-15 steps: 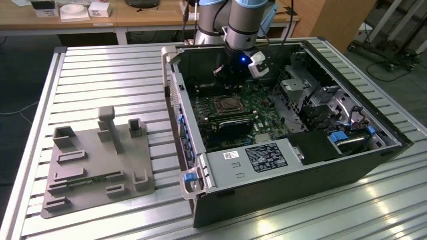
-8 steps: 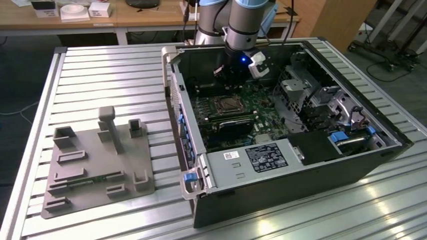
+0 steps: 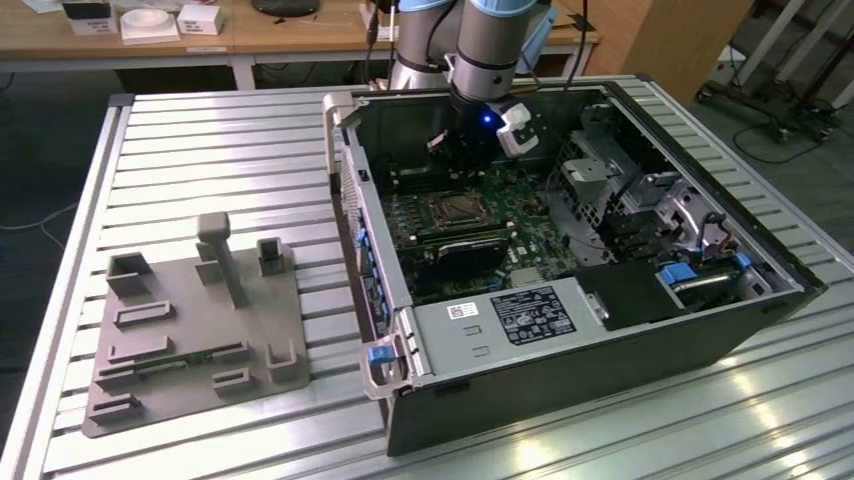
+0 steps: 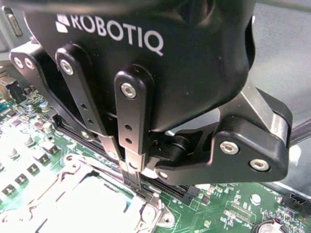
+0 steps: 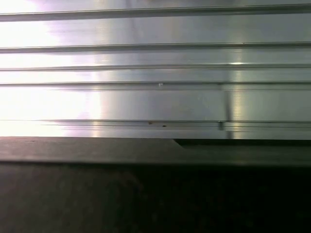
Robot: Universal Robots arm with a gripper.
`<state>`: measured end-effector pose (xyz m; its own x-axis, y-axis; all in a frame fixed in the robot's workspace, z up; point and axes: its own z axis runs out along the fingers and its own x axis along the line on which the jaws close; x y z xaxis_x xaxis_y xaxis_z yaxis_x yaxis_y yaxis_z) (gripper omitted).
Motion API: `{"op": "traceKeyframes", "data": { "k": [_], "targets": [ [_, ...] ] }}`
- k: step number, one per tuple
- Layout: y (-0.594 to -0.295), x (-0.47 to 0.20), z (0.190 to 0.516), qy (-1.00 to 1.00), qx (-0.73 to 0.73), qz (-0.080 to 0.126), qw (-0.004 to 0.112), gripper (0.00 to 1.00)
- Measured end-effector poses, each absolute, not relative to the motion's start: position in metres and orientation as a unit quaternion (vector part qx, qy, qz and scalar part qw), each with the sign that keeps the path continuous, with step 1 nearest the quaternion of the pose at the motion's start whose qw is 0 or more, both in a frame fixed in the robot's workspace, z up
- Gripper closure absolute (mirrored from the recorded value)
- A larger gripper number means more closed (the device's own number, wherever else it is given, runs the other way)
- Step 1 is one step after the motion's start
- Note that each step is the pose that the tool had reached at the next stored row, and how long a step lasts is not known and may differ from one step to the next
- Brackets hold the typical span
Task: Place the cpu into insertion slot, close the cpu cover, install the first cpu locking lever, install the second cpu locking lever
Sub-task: 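Install the first cpu locking lever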
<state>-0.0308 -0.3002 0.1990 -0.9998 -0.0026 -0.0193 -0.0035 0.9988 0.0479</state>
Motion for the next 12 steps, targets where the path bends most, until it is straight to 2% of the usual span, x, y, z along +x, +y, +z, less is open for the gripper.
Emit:
{"op": "traceKeyframes", "data": {
  "k": [12],
  "targets": [
    [-0.3002, -0.0307, 0.2043, 1.0, -0.002, 0.024, 0.01, 0.9]
  ]
}}
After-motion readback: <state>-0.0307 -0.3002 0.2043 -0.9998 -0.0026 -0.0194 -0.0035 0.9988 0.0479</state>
